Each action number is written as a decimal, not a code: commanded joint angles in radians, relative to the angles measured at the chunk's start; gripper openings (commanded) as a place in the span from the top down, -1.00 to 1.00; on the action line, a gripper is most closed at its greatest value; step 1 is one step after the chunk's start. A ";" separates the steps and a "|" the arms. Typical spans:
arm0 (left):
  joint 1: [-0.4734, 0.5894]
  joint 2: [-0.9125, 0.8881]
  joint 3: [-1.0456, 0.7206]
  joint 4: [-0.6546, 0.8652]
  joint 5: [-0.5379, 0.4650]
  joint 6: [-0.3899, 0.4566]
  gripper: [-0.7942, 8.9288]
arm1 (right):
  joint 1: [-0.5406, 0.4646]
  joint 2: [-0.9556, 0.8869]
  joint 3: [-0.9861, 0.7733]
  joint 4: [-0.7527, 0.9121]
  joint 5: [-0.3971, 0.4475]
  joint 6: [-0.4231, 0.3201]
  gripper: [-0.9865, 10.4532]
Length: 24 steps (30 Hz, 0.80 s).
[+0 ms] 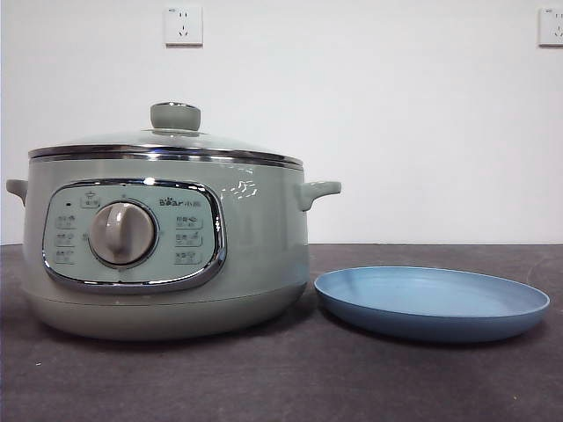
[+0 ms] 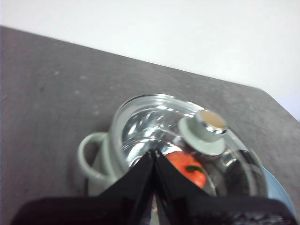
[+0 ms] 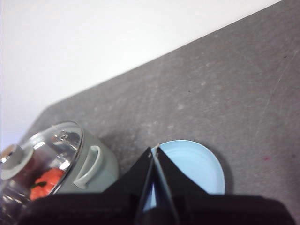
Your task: Take the pumpkin out from the steamer,put the pumpkin in the blue plate,close the lid
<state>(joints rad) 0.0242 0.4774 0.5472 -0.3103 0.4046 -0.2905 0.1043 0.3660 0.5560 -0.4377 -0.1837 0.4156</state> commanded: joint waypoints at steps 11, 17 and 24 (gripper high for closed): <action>-0.001 0.271 0.309 -0.229 0.186 0.225 0.84 | 0.001 0.360 0.413 -0.272 -0.133 -0.378 0.82; -0.016 0.296 0.342 -0.237 0.204 0.235 0.42 | 0.001 0.435 0.475 -0.304 -0.130 -0.380 0.20; -0.027 0.303 0.344 -0.225 0.194 0.205 -0.01 | 0.002 0.446 0.476 -0.305 -0.132 -0.345 0.04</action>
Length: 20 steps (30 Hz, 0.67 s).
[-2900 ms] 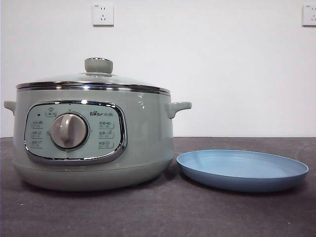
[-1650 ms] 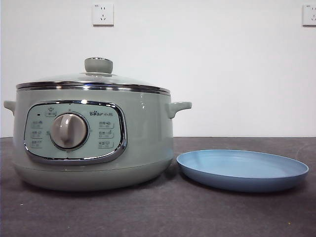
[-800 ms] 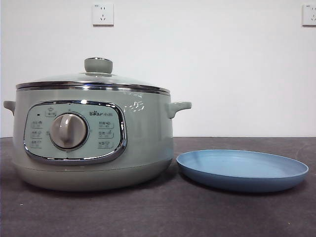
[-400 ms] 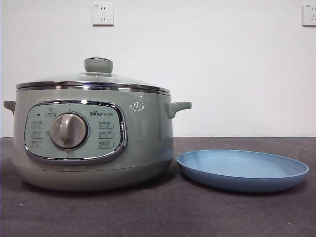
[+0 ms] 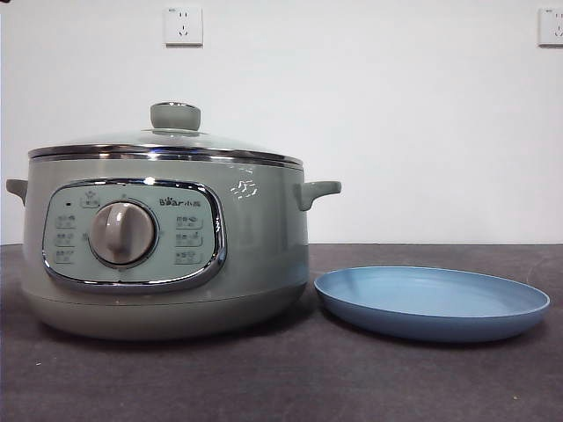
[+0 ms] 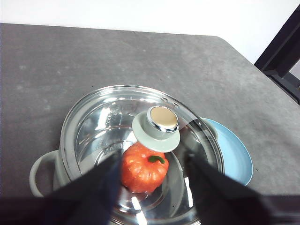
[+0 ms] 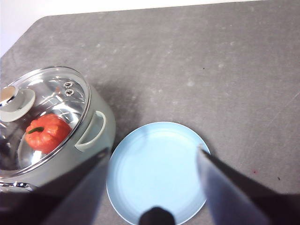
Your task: Take the pumpkin out from the steamer,put the pumpkin in the blue plate,close the lid
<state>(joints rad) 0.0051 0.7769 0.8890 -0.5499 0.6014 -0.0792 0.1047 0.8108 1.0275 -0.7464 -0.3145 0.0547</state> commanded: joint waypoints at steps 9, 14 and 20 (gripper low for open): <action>-0.140 0.146 0.120 0.040 -0.111 -0.011 -0.01 | 0.002 0.001 0.004 0.003 -0.001 0.034 0.05; -0.257 0.280 0.225 0.032 -0.215 0.021 -0.01 | 0.002 0.001 0.004 0.003 -0.001 0.034 0.05; -0.363 0.428 0.300 0.025 -0.341 0.059 -0.01 | 0.002 0.001 0.004 0.000 0.000 0.034 0.05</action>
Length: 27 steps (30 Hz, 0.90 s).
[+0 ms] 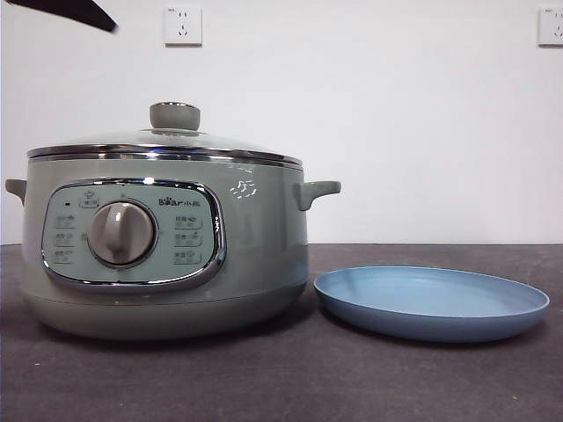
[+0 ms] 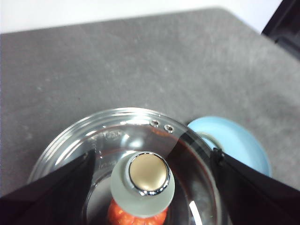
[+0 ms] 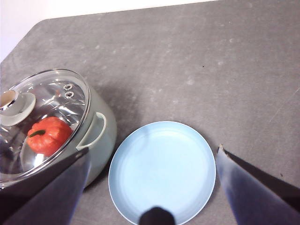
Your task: Take the pumpkin out from the steamer,put the pumpkin in the blue plate,close the lid
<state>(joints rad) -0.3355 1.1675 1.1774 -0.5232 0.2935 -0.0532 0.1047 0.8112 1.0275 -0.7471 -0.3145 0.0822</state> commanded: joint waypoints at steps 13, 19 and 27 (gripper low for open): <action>-0.104 0.237 0.022 -0.035 -0.111 0.072 0.00 | 0.002 0.013 0.004 -0.043 0.000 0.005 0.06; -0.112 0.251 0.022 -0.048 -0.111 0.081 0.00 | 0.002 0.013 0.004 -0.045 0.000 0.005 0.06; -0.113 0.251 0.022 -0.039 -0.138 0.085 0.58 | 0.002 0.013 0.004 -0.047 0.000 0.006 0.06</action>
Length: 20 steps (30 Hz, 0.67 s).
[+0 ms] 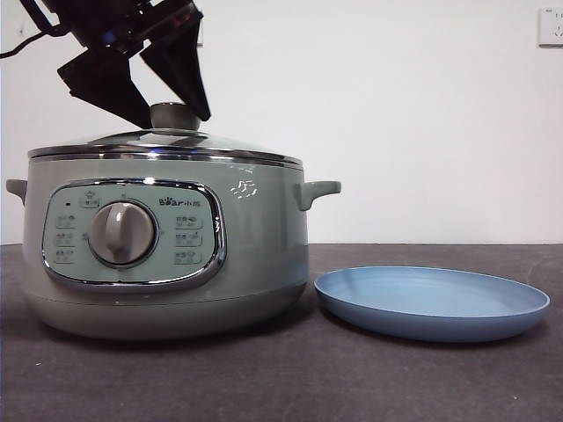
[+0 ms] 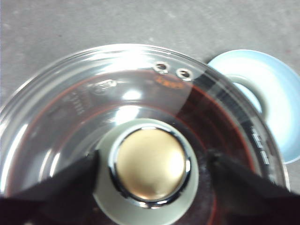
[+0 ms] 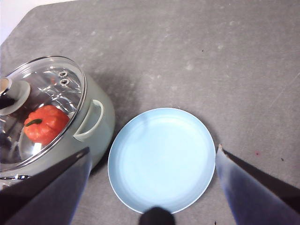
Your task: Take the pumpkin out from the steamer,put the pumpkin in the blue plate,close the lid
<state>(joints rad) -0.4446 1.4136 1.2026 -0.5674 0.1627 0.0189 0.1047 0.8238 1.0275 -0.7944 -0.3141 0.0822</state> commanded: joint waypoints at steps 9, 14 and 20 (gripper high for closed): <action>-0.004 0.002 -0.003 0.023 -0.011 0.014 0.86 | 0.002 0.001 0.004 0.000 0.000 0.006 0.06; -0.004 -0.030 -0.003 0.031 -0.037 0.012 0.86 | 0.001 0.005 0.004 0.001 0.006 0.006 0.06; -0.004 -0.142 -0.003 0.048 -0.098 0.012 0.86 | 0.002 0.024 0.004 0.011 -0.002 0.007 0.06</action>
<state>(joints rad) -0.4511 1.3174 1.1912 -0.5606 0.0769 0.0257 0.1047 0.8436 1.0275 -0.7906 -0.3141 0.0822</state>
